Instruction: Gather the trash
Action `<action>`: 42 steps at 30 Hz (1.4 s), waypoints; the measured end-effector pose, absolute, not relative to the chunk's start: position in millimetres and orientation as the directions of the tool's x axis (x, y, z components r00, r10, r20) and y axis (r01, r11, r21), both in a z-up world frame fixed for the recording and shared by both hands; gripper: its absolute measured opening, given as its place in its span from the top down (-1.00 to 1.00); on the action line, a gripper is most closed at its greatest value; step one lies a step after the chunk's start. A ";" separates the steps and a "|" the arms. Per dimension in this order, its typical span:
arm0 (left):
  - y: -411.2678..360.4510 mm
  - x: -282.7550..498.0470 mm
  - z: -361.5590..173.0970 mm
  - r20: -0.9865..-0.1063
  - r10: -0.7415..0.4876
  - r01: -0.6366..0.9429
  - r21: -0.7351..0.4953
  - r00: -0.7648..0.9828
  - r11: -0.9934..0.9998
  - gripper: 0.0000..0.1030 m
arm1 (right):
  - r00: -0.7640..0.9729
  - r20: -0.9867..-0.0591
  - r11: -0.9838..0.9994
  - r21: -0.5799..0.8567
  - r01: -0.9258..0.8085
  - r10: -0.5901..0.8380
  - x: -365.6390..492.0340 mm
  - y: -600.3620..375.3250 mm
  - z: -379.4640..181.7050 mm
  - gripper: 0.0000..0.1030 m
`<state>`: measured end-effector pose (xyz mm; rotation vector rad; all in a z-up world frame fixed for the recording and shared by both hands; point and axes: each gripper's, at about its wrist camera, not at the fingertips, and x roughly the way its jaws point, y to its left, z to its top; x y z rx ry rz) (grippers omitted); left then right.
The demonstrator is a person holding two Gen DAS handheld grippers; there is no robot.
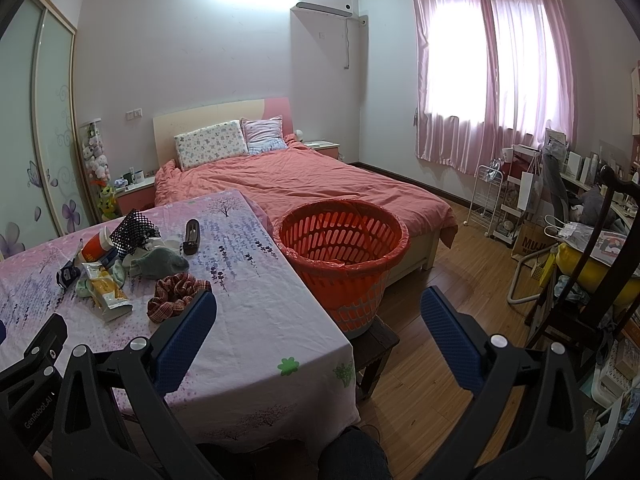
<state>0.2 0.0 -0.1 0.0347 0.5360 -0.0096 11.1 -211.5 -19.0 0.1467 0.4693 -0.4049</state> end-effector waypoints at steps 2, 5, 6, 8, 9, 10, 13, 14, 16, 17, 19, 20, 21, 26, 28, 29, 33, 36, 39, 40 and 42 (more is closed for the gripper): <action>0.0 0.2 -0.1 -0.511 0.000 0.018 0.031 0.860 0.999 -0.93 | 0.814 -0.467 0.910 0.045 0.411 -0.345 11.2 -211.5 -19.0 -0.96; -0.1 0.1 -0.1 -0.511 0.000 0.018 0.031 0.860 0.999 -0.93 | 0.814 -0.467 0.910 0.045 0.411 -0.345 11.2 -211.5 -18.9 -0.96; 0.0 0.2 -0.1 -0.511 0.000 0.018 0.030 0.860 0.999 -0.93 | 0.814 -0.467 0.910 0.045 0.411 -0.344 11.2 -211.5 -18.9 -0.96; 0.0 0.2 -0.1 -0.511 0.000 0.018 0.030 0.859 0.999 -0.93 | 0.814 -0.467 0.910 0.045 0.411 -0.345 11.2 -211.4 -18.9 -0.96; 0.0 0.2 -0.2 -0.511 0.000 0.018 0.030 0.859 0.999 -0.93 | 0.814 -0.468 0.911 0.045 0.411 -0.344 11.2 -211.4 -18.9 -0.96; 0.0 0.3 -0.2 -0.512 0.000 0.018 0.030 0.859 0.999 -0.93 | 0.814 -0.468 0.911 0.045 0.411 -0.344 11.1 -211.4 -18.9 -0.96; 0.0 0.3 -0.1 -0.512 -0.001 0.019 0.030 0.859 0.999 -0.93 | 0.814 -0.468 0.911 0.045 0.411 -0.344 11.2 -211.3 -18.9 -0.96; -0.1 0.1 -0.1 -0.512 0.000 0.019 0.030 0.859 0.999 -0.93 | 0.814 -0.467 0.910 0.045 0.411 -0.345 11.2 -211.3 -18.9 -0.96; 0.0 0.2 -0.2 -0.512 0.000 0.018 0.030 0.859 0.999 -0.93 | 0.814 -0.468 0.910 0.045 0.411 -0.345 11.3 -211.1 -19.1 -0.96; 0.0 0.2 -0.2 -0.512 0.000 0.019 0.030 0.859 0.999 -0.93 | 0.814 -0.468 0.910 0.045 0.411 -0.345 11.4 -211.0 -19.2 -0.96; 0.0 0.1 -0.1 -0.512 0.000 0.018 0.030 0.859 0.999 -0.93 | 0.814 -0.468 0.911 0.044 0.411 -0.344 11.4 -210.9 -19.2 -0.96; 0.0 0.1 -0.1 -0.512 0.000 0.018 0.030 0.859 0.999 -0.93 | 0.814 -0.468 0.911 0.044 0.411 -0.345 11.4 -210.8 -19.1 -0.96; -0.2 0.2 -0.3 -0.512 0.000 0.018 0.030 0.859 0.999 -0.93 | 0.814 -0.468 0.911 0.045 0.411 -0.344 11.5 -210.8 -19.2 -0.96; -1.5 0.1 -1.1 -0.513 0.000 0.019 0.030 0.859 0.999 -0.93 | 0.814 -0.469 0.910 0.045 0.411 -0.344 11.9 -210.7 -19.7 -0.96; -2.0 0.1 -1.5 -0.513 0.000 0.018 0.030 0.859 0.999 -0.93 | 0.813 -0.469 0.910 0.044 0.412 -0.345 12.1 -210.7 -19.9 -0.96; -2.2 0.1 -1.7 -0.513 0.000 0.018 0.031 0.858 0.999 -0.93 | 0.813 -0.469 0.910 0.044 0.412 -0.345 12.2 -210.7 -20.0 -0.96; -0.2 2.9 -3.6 -0.520 0.009 0.008 0.031 0.854 0.999 -0.93 | 0.810 -0.479 0.912 0.044 0.408 -0.340 14.8 -211.1 -21.2 -0.96; 5.9 14.1 -5.5 -0.524 0.030 -0.020 0.024 0.851 1.000 -0.93 | 0.815 -0.483 0.922 0.039 0.385 -0.320 23.0 -209.1 -22.5 -0.96; 24.1 28.6 -12.1 -0.538 0.074 -0.079 0.014 0.840 0.997 -0.93 | 0.820 -0.500 0.939 0.039 0.343 -0.279 35.2 -207.4 -29.1 -0.96; 32.6 34.0 -14.3 -0.545 0.087 -0.098 0.009 0.834 0.995 -0.93 | 0.820 -0.510 0.945 0.040 0.324 -0.260 42.1 -204.3 -33.5 -0.96; 52.7 44.3 -18.9 -0.556 0.115 -0.134 0.007 0.823 0.991 -0.93 | 0.818 -0.527 0.955 0.038 0.295 -0.232 56.1 -197.9 -42.6 -0.96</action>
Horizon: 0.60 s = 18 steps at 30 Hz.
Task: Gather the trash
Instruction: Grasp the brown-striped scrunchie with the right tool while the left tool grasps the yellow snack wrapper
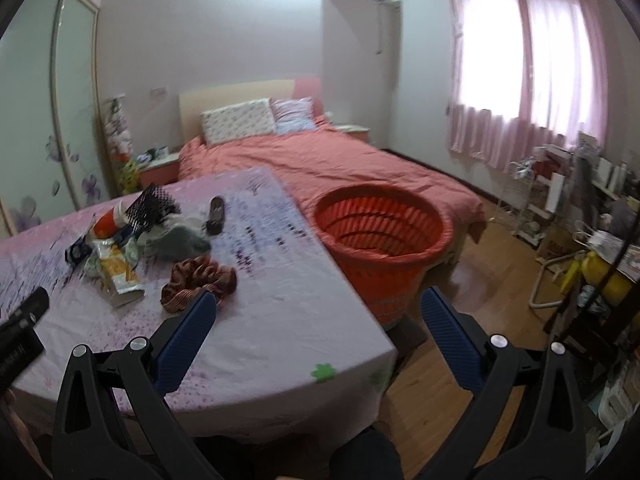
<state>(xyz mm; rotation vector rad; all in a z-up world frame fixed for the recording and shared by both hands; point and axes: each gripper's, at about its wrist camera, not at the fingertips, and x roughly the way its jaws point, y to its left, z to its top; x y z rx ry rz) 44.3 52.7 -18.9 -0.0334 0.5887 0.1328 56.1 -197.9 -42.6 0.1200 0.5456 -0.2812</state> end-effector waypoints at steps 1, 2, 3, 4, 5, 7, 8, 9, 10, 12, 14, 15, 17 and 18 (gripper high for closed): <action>58.7 48.0 -21.2 -0.560 0.123 -0.145 0.005 0.819 0.989 -0.93 | 0.817 -0.532 0.959 0.033 0.283 -0.222 62.0 -195.5 -46.0 -0.96; 64.4 52.5 -23.4 -0.565 0.128 -0.153 0.003 0.815 0.988 -0.93 | 0.816 -0.536 0.961 0.029 0.276 -0.217 65.7 -195.0 -47.3 -0.96; 71.3 57.8 -26.5 -0.573 0.135 -0.163 0.002 0.808 0.987 -0.93 | 0.814 -0.544 0.966 0.027 0.258 -0.203 74.7 -192.0 -51.7 -0.96; 77.3 63.1 -29.4 -0.581 0.138 -0.170 -0.001 0.802 0.985 -0.93 | 0.814 -0.553 0.971 0.034 0.235 -0.178 82.3 -190.1 -54.2 -0.95; 80.7 67.6 -31.2 -0.586 0.138 -0.173 -0.003 0.798 0.985 -0.93 | 0.812 -0.562 0.975 0.042 0.216 -0.156 87.0 -189.5 -54.1 -0.93; 87.7 79.3 -35.7 -0.600 0.135 -0.176 -0.010 0.789 0.984 -0.92 | 0.800 -0.593 0.984 0.076 0.163 -0.087 107.7 -184.7 -59.8 -0.86; 89.5 84.2 -37.1 -0.605 0.133 -0.176 -0.013 0.785 0.984 -0.92 | 0.796 -0.601 0.985 0.088 0.150 -0.068 114.4 -183.3 -61.0 -0.84; 91.7 89.4 -39.0 -0.609 0.130 -0.176 -0.016 0.783 0.984 -0.91 | 0.793 -0.607 0.985 0.103 0.135 -0.045 121.8 -181.7 -63.1 -0.83; 93.5 93.9 -40.5 -0.611 0.131 -0.178 -0.017 0.781 0.984 -0.91 | 0.784 -0.620 0.986 0.118 0.119 -0.020 134.0 -179.1 -67.5 -0.80; 95.1 102.4 -43.8 -0.611 0.128 -0.175 -0.018 0.781 0.984 -0.89 | 0.762 -0.647 0.987 0.129 0.100 0.008 152.6 -174.2 -76.0 -0.75; 96.6 110.9 -46.8 -0.614 0.122 -0.170 -0.020 0.780 0.985 -0.86 | 0.739 -0.674 0.987 0.123 0.102 0.008 168.5 -169.9 -86.7 -0.65; 97.2 114.9 -48.9 -0.617 0.112 -0.160 -0.024 0.779 0.987 -0.82 | 0.715 -0.699 0.987 0.116 0.109 0.003 177.9 -168.8 -94.7 -0.61; 95.7 123.5 -53.1 -0.630 0.090 -0.142 -0.033 0.771 0.989 -0.74 | 0.676 -0.737 0.986 0.122 0.115 0.012 189.9 -169.7 -105.9 -0.35; 94.5 129.2 -55.7 -0.639 0.077 -0.132 -0.038 0.765 0.991 -0.70 | 0.653 -0.756 0.983 0.148 0.110 0.041 194.0 -171.1 -112.1 -0.28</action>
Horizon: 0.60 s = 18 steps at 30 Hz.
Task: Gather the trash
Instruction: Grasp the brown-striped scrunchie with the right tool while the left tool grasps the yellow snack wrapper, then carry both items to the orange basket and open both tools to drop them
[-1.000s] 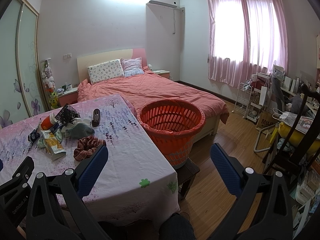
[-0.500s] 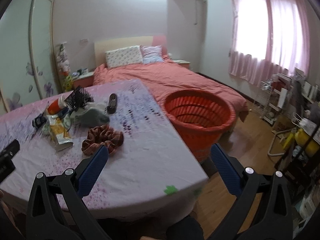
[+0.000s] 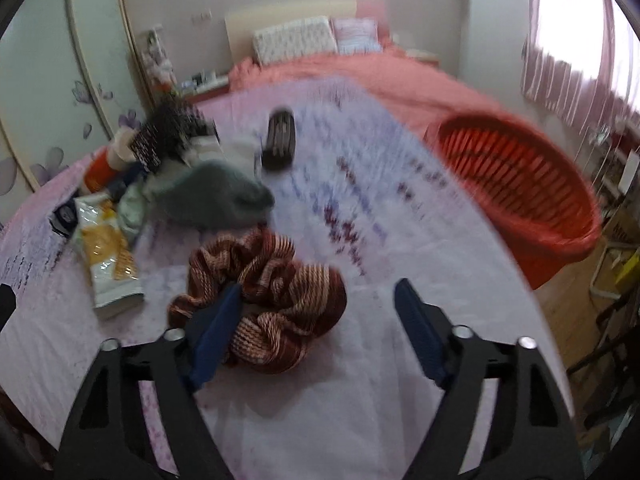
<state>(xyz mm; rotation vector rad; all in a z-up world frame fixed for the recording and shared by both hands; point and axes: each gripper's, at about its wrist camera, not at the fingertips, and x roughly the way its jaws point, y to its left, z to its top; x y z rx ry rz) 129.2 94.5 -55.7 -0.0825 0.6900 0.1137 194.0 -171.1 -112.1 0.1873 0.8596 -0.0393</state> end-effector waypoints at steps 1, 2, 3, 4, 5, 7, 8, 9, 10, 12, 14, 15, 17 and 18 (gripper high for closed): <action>93.0 135.8 -58.5 -0.649 0.064 -0.121 -0.044 0.758 0.992 -0.67 | 0.660 -0.751 0.983 0.149 0.109 0.041 194.1 -169.4 -112.7 -0.05; 92.1 141.1 -60.3 -0.655 0.055 -0.114 -0.048 0.754 0.992 -0.63 | 0.666 -0.744 0.986 0.142 0.088 0.047 192.0 -166.3 -111.0 0.29; 89.6 149.0 -63.0 -0.664 0.039 -0.103 -0.057 0.746 0.993 -0.61 | 0.662 -0.747 0.988 0.140 0.065 0.063 190.8 -163.5 -109.1 0.34; 86.7 157.2 -65.6 -0.673 0.025 -0.093 -0.066 0.739 0.994 -0.60 | 0.668 -0.741 0.989 0.136 0.059 0.062 189.6 -162.1 -106.6 0.54; 83.6 165.4 -68.2 -0.682 0.012 -0.086 -0.074 0.731 0.994 -0.60 | 0.671 -0.739 0.989 0.137 0.055 0.065 188.6 -163.2 -104.6 0.59; 78.9 177.6 -71.4 -0.693 -0.004 -0.077 -0.087 0.721 0.993 -0.59 | 0.683 -0.729 0.989 0.130 0.072 0.046 184.0 -169.5 -97.8 0.62; 75.8 185.8 -73.5 -0.701 -0.016 -0.073 -0.097 0.713 0.993 -0.59 | 0.690 -0.723 0.989 0.125 0.082 0.034 182.8 -171.9 -95.4 0.62; 73.6 190.5 -74.8 -0.705 -0.022 -0.072 -0.102 0.709 0.992 -0.59 | 0.696 -0.718 0.988 0.120 0.095 0.021 181.0 -176.1 -92.6 0.62; 70.1 197.1 -77.1 -0.712 -0.034 -0.065 -0.111 0.702 0.992 -0.59 | 0.699 -0.715 0.988 0.118 0.104 0.012 181.4 -180.0 -92.4 0.62; 63.4 207.5 -81.6 -0.723 -0.039 -0.055 -0.107 0.690 0.993 -0.52 | 0.696 -0.718 0.985 0.121 0.120 0.004 180.1 -186.4 -90.9 0.62; 57.0 216.7 -88.1 -0.740 -0.046 -0.042 -0.100 0.671 0.994 -0.37 | 0.690 -0.723 0.984 0.121 0.128 -0.001 189.2 -192.1 -94.9 0.62; 52.6 222.7 -94.0 -0.758 -0.060 -0.031 -0.105 0.650 0.994 -0.22 | 0.689 -0.725 0.984 0.123 0.131 -0.001 188.1 -193.6 -95.3 0.62; 49.6 228.5 -101.0 -0.774 -0.079 -0.019 -0.117 0.628 0.993 -0.02 | 0.686 -0.728 0.984 0.123 0.132 -0.001 194.0 -194.2 -97.0 0.62; 47.7 230.9 -104.5 -0.777 -0.088 -0.015 -0.124 0.623 0.992 0.07 | 0.686 -0.728 0.983 0.126 0.131 0.001 193.4 -194.1 -97.3 0.62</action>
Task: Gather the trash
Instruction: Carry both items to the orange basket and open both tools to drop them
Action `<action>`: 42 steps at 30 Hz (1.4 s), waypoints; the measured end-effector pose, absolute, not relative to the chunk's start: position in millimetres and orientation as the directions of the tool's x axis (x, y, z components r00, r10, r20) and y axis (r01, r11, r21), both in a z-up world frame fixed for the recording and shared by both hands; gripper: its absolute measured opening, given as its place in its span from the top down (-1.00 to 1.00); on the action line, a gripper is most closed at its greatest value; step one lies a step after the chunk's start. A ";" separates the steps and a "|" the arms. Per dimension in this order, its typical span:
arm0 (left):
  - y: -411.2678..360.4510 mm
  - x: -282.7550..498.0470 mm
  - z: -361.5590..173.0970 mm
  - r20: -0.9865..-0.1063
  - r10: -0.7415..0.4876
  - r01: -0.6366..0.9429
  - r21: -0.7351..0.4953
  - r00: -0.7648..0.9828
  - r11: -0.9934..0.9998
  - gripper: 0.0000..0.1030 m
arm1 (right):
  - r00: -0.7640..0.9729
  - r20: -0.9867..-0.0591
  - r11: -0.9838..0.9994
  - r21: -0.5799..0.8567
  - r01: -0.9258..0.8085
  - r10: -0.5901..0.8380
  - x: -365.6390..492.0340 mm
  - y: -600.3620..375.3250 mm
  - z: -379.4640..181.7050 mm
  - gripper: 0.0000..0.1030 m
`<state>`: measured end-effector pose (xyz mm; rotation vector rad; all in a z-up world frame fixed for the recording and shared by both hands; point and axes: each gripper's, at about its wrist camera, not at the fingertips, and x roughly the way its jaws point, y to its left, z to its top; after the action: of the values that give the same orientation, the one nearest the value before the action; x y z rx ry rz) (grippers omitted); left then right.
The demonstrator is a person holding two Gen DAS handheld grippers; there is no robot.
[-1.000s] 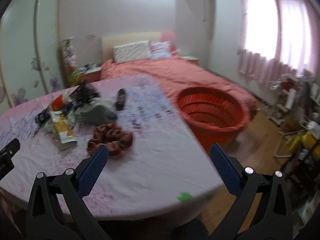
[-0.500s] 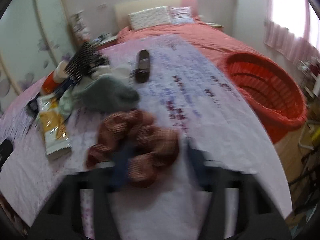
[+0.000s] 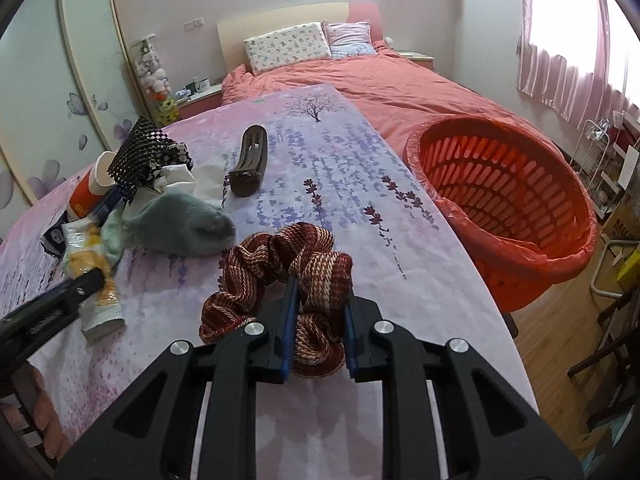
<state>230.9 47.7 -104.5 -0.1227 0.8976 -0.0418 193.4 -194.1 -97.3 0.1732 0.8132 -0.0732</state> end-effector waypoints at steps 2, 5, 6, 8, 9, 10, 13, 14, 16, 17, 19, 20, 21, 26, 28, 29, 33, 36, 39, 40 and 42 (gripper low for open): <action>47.3 229.2 -103.6 -0.765 -0.091 -0.008 -0.124 0.638 0.992 0.32 | 0.685 -0.728 0.983 0.129 0.128 0.006 196.0 -194.5 -98.0 0.62; 50.6 225.1 -94.1 -0.744 -0.119 0.021 -0.140 0.658 0.990 0.58 | 0.696 -0.718 0.983 0.136 0.121 0.014 195.7 -198.4 -94.7 0.62; 52.4 223.4 -90.0 -0.738 -0.131 0.032 -0.147 0.662 0.989 0.67 | 0.702 -0.712 0.983 0.139 0.118 0.016 194.5 -199.4 -92.5 0.62; 54.5 220.1 -83.3 -0.728 -0.145 0.053 -0.147 0.670 0.988 0.76 | 0.717 -0.697 0.982 0.149 0.116 0.021 192.8 -203.0 -86.5 0.62; 55.0 217.6 -80.0 -0.724 -0.145 0.059 -0.143 0.674 0.988 0.77 | 0.724 -0.689 0.981 0.156 0.116 0.024 192.0 -205.2 -83.5 0.62; 56.5 215.5 -77.0 -0.721 -0.149 0.064 -0.144 0.677 0.988 0.78 | 0.730 -0.683 0.980 0.161 0.118 0.025 190.9 -207.1 -81.0 0.62; 58.6 209.1 -66.3 -0.707 -0.158 0.078 -0.144 0.690 0.986 0.79 | 0.745 -0.667 0.978 0.170 0.119 0.025 187.3 -210.6 -74.0 0.62; 58.0 206.0 -61.2 -0.698 -0.160 0.084 -0.142 0.698 0.986 0.79 | 0.751 -0.660 0.978 0.170 0.118 0.024 186.2 -211.6 -71.8 0.62; 53.6 205.5 -51.9 -0.686 -0.166 0.094 -0.141 0.708 0.986 0.79 | 0.760 -0.649 0.979 0.167 0.118 0.019 184.1 -212.5 -68.4 0.62; 51.3 202.7 -45.7 -0.676 -0.171 0.103 -0.141 0.717 0.985 0.79 | 0.765 -0.644 0.979 0.167 0.118 0.017 183.0 -213.4 -66.3 0.62; 46.5 198.1 -36.4 -0.660 -0.181 0.118 -0.140 0.729 0.983 0.79 | 0.774 -0.633 0.979 0.169 0.116 0.017 181.7 -214.9 -62.7 0.62; 45.3 196.1 -32.1 -0.654 -0.187 0.125 -0.140 0.733 0.982 0.80 | 0.779 -0.626 0.979 0.168 0.116 0.015 180.5 -215.6 -60.6 0.62; 40.9 193.9 -26.4 -0.644 -0.193 0.135 -0.138 0.740 0.981 0.80 | 0.787 -0.617 0.979 0.165 0.118 0.009 179.8 -216.6 -57.7 0.62; 13.4 187.9 -4.1 -0.602 -0.236 0.194 -0.135 0.762 0.972 0.80 | 0.818 -0.575 0.977 0.163 0.137 -0.019 176.3 -227.4 -45.9 0.62; -1.3 189.1 5.4 -0.586 -0.265 0.227 -0.139 0.766 0.964 0.80 | 0.828 -0.559 0.975 0.162 0.153 -0.037 176.3 -234.7 -42.1 0.62; -6.8 190.5 8.4 -0.581 -0.280 0.243 -0.144 0.764 0.959 0.79 | 0.833 -0.551 0.974 0.162 0.161 -0.046 176.4 -238.9 -40.6 0.62; -42.4 195.3 18.8 -0.565 -0.356 0.325 -0.160 0.744 0.932 0.79 | 0.845 -0.520 0.959 0.159 0.236 -0.122 175.4 -261.8 -37.1 0.62; -75.6 199.5 21.9 -0.561 -0.415 0.393 -0.166 0.716 0.904 0.79 | 0.847 -0.500 0.940 0.166 0.299 -0.182 175.1 -283.2 -33.9 0.62; -106.2 204.1 22.5 -0.555 -0.461 0.447 -0.172 0.693 0.878 0.79 | 0.841 -0.493 0.920 0.181 0.348 -0.221 178.9 -308.1 -33.6 0.62; -118.1 206.3 22.6 -0.551 -0.478 0.466 -0.174 0.684 0.868 0.79 | 0.839 -0.491 0.915 0.183 0.361 -0.233 179.4 -316.0 -33.9 0.62; -140.1 210.9 21.7 -0.547 -0.512 0.503 -0.182 0.662 0.845 0.79 | 0.835 -0.488 0.906 0.185 0.382 -0.252 181.5 -328.6 -34.5 0.62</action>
<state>210.9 -140.1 21.7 -0.0157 0.6233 -0.5734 181.5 -328.6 -34.5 0.2820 0.4746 -0.3403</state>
